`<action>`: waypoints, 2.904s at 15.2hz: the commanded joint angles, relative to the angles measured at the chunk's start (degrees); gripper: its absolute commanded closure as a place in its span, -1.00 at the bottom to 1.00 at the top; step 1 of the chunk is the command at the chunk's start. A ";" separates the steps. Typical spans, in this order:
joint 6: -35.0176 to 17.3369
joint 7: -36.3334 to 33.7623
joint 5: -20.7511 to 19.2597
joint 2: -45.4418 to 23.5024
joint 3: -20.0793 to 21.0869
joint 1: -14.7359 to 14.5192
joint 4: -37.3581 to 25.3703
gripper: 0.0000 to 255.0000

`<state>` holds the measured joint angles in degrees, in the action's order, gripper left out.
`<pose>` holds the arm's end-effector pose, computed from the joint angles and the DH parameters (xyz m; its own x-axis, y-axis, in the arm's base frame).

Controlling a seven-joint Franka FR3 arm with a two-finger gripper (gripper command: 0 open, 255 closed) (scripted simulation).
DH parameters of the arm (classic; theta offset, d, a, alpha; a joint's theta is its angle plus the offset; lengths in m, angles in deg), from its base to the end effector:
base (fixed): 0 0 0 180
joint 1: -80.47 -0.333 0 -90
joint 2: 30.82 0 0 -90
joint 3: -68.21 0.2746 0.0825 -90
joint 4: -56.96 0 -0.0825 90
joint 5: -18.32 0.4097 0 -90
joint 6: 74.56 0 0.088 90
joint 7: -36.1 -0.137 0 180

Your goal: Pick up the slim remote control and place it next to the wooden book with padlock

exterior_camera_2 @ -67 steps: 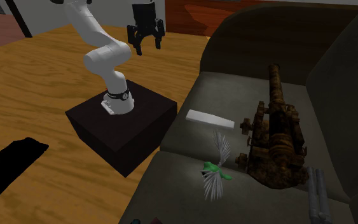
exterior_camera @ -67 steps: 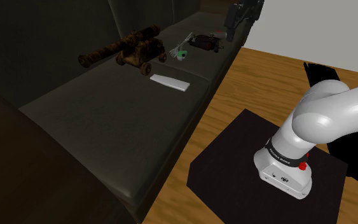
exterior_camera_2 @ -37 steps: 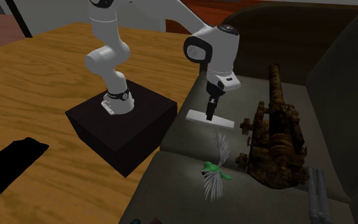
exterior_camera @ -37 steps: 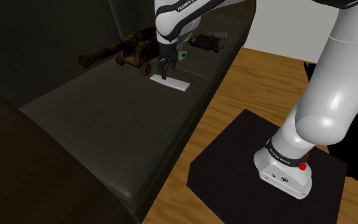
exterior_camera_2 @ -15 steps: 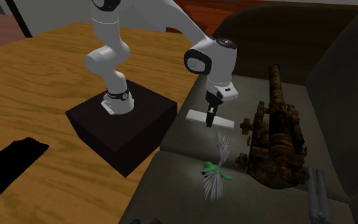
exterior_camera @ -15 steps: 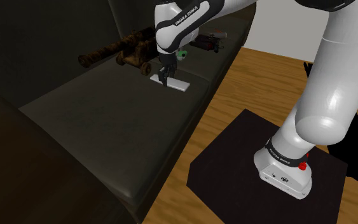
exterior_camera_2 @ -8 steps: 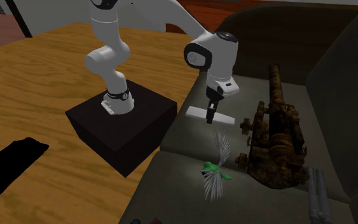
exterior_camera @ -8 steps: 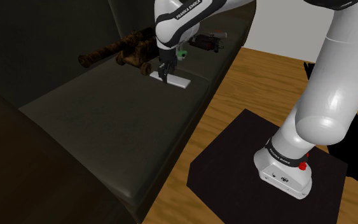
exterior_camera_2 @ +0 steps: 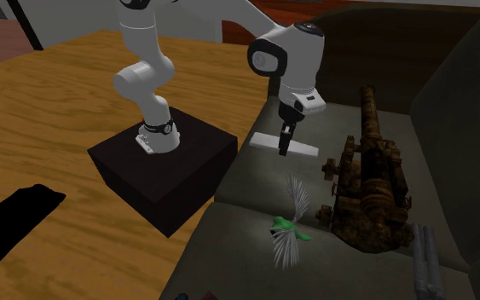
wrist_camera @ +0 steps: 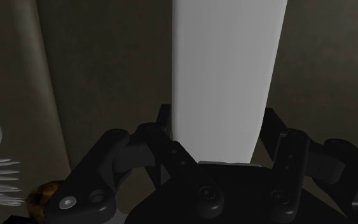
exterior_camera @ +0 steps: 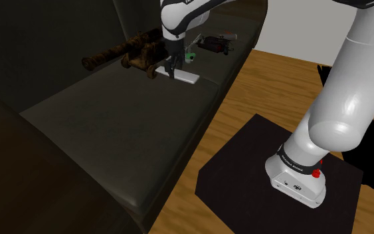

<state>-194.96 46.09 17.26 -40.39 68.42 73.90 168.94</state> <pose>0.6005 0.0700 0.3073 0.9545 0.2974 -0.0225 0.2977 -0.9546 0.0114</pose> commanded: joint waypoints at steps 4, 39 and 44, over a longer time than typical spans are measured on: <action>3.44 0.11 0.04 1.45 -0.01 0.02 -1.98 1.00; 19.05 26.81 3.30 -11.01 -10.21 16.21 -30.25 1.00; 21.12 31.02 4.58 -16.67 -11.16 19.81 -37.94 1.00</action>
<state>-173.70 76.56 21.74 -56.76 57.36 93.33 131.21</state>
